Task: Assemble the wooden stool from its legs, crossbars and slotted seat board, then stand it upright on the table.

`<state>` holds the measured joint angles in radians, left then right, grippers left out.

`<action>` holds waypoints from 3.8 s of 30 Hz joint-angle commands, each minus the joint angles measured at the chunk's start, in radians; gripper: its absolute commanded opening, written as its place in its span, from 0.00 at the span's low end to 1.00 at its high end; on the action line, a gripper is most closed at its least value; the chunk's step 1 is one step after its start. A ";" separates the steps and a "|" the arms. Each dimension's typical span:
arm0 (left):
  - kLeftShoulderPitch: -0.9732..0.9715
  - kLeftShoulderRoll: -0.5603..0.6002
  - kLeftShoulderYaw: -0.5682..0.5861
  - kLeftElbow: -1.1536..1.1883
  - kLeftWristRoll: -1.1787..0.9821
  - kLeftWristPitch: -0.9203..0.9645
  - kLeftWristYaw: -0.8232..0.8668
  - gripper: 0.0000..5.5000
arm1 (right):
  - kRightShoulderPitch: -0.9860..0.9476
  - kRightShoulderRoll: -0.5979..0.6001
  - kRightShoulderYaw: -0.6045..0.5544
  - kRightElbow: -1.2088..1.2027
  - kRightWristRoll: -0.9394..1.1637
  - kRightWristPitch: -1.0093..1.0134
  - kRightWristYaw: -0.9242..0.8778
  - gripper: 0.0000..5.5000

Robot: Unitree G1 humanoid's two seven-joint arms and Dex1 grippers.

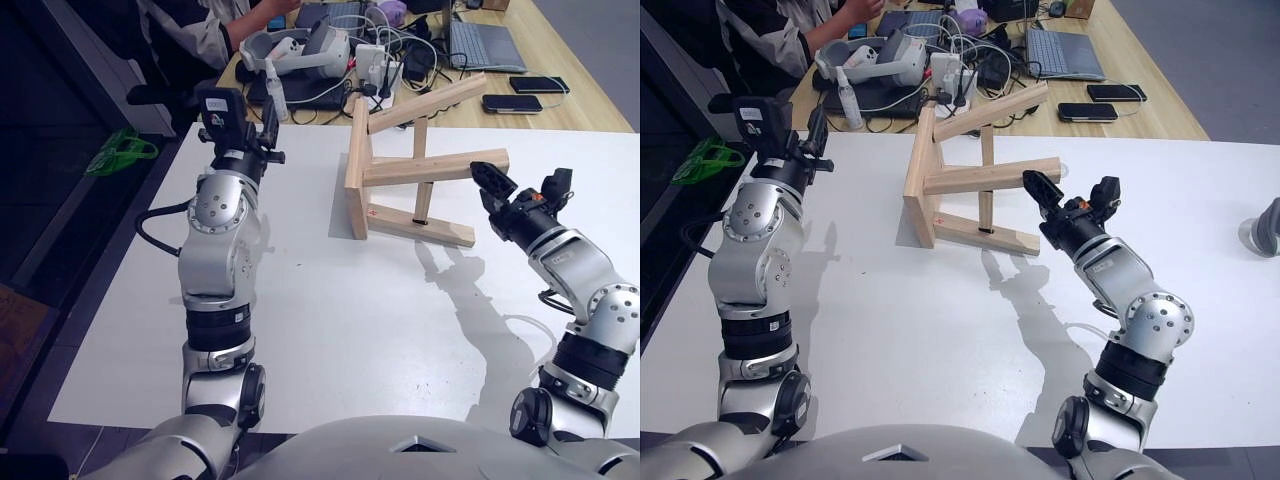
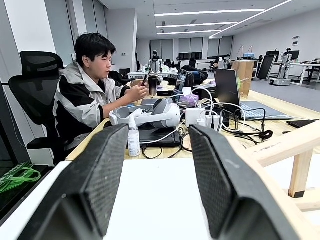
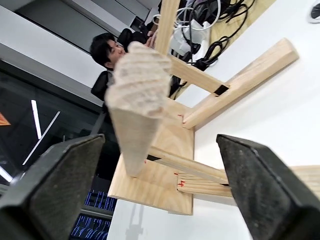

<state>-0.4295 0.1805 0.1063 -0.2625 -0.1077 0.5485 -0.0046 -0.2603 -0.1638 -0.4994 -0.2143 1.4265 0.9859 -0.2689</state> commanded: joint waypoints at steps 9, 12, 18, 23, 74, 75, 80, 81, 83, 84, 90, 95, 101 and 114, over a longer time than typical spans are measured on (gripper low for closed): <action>-0.002 -0.004 0.001 -0.004 0.011 -0.013 0.006 0.41 | 0.166 -0.759 0.322 0.035 -0.660 -0.275 0.871 0.75; 0.001 -0.003 0.000 -0.006 0.011 -0.011 0.005 0.41 | 0.088 -0.789 0.301 0.052 -0.758 -0.413 0.959 0.75; -0.005 0.001 -0.001 -0.001 0.014 -0.008 0.005 0.41 | -0.260 -0.647 0.370 -0.091 -0.682 -0.387 0.941 0.75; -0.010 0.002 -0.002 0.000 0.017 -0.008 0.008 0.41 | -0.312 -0.585 0.848 -0.047 -1.186 -0.580 0.957 0.75; -0.045 -0.021 -0.013 0.037 0.022 -0.024 0.000 0.41 | -0.344 -0.152 0.679 0.534 -1.765 -0.889 0.522 0.36; -0.046 -0.020 -0.012 0.037 0.023 -0.025 0.000 0.41 | -0.332 -0.153 0.670 0.523 -1.755 -0.880 0.530 0.36; -0.052 -0.017 -0.007 0.041 0.025 -0.027 -0.002 0.41 | -0.290 -0.180 0.660 0.481 -1.760 -0.888 0.551 0.36; -0.052 -0.017 -0.006 0.042 0.025 -0.027 -0.002 0.41 | -0.287 -0.182 0.656 0.475 -1.759 -0.889 0.552 0.36; -0.054 -0.016 -0.005 0.044 0.025 -0.030 -0.002 0.41 | -0.280 -0.176 0.639 0.465 -1.743 -0.879 0.553 0.36; -0.054 -0.015 -0.005 0.045 0.026 -0.031 -0.003 0.41 | -0.273 -0.169 0.623 0.457 -1.726 -0.865 0.554 0.36; -0.058 -0.012 -0.007 0.049 0.030 -0.037 -0.005 0.41 | -0.228 -0.148 0.567 0.401 -1.662 -0.801 0.557 0.35; -0.062 -0.007 -0.007 0.052 0.033 -0.043 -0.008 0.41 | -0.210 -0.130 0.538 0.372 -1.615 -0.751 0.561 0.35; -0.066 -0.005 -0.003 0.053 0.034 -0.045 -0.009 0.41 | -0.169 -0.115 0.513 0.320 -1.573 -0.690 0.558 0.35; -0.059 -0.009 -0.001 0.050 0.036 -0.047 -0.006 0.41 | -0.119 -0.102 0.439 0.252 -1.492 -0.586 0.547 0.34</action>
<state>-0.4810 0.1611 0.1021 -0.2138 -0.0797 0.4980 -0.0105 -0.4311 -0.2897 -0.0493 0.0052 -0.1102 0.3130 0.2692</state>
